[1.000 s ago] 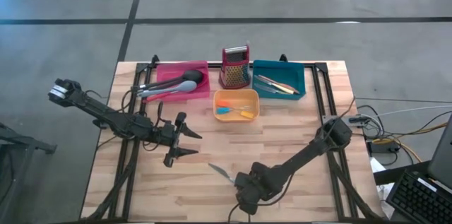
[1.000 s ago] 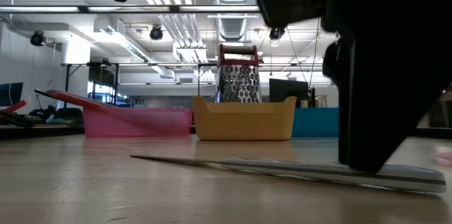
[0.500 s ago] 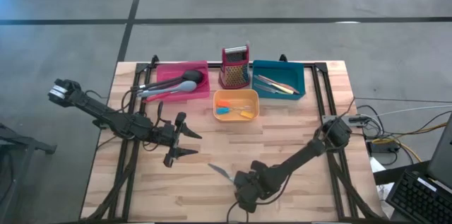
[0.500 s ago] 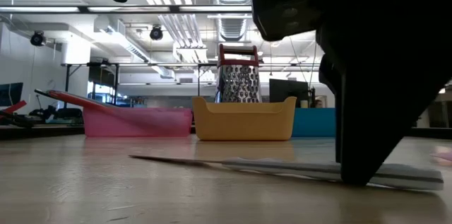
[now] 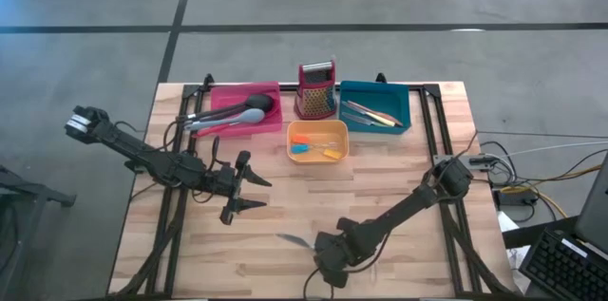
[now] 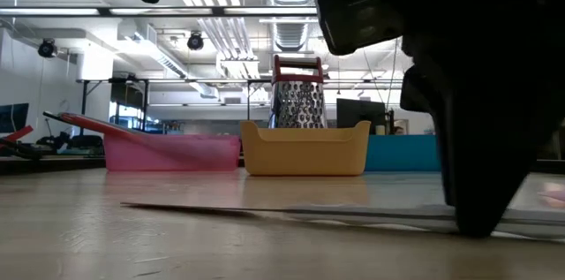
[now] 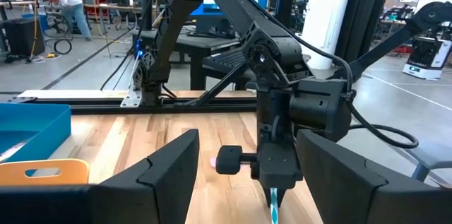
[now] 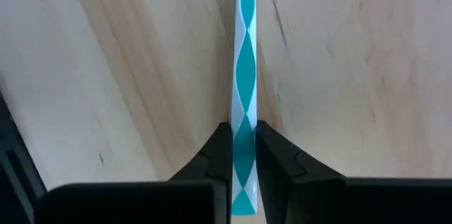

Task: Pick & Place Kitchen Items
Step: Put the white table knife into the blue bin

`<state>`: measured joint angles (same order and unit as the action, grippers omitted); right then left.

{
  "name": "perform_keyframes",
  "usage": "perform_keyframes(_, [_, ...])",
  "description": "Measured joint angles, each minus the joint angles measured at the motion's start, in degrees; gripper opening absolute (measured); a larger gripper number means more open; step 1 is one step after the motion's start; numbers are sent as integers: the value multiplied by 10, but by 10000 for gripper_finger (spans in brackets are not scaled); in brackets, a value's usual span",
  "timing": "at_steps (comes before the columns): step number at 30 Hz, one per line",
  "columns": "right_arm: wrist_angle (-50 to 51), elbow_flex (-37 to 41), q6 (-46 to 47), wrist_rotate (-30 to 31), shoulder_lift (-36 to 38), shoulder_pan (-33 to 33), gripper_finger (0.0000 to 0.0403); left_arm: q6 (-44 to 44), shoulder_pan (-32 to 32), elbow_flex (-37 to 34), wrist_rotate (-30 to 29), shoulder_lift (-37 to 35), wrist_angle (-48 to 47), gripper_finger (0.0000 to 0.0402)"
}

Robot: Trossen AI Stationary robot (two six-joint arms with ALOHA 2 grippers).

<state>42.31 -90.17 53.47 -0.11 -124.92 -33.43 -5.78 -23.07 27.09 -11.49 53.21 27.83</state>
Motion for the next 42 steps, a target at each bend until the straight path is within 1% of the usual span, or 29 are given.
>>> perform_keyframes(4, [32,-9,-10,-4,11,-1,26,-1,0,0,0,0,0,243])
perform_keyframes(7, [66,-12,-13,7,31,-2,26,-1,0,0,0,0,0,243])
perform_keyframes(13, [162,-14,8,72,74,-1,26,-2,0,0,0,0,-2,243])
perform_keyframes(25, [475,-15,114,181,193,7,26,-2,0,0,0,0,-3,243])
perform_keyframes(28, [471,-4,107,190,231,19,26,-2,0,0,0,0,-3,243])
perform_keyframes(31, [476,3,99,213,270,37,26,-2,0,0,0,0,-3,243])
perform_keyframes(35, [476,31,88,228,319,67,26,-2,0,0,0,0,-4,243])
perform_keyframes(38, [477,63,81,229,358,100,26,-2,0,0,0,0,-4,243])
perform_keyframes(42, [477,114,61,229,403,162,26,-2,0,0,0,0,-4,243])
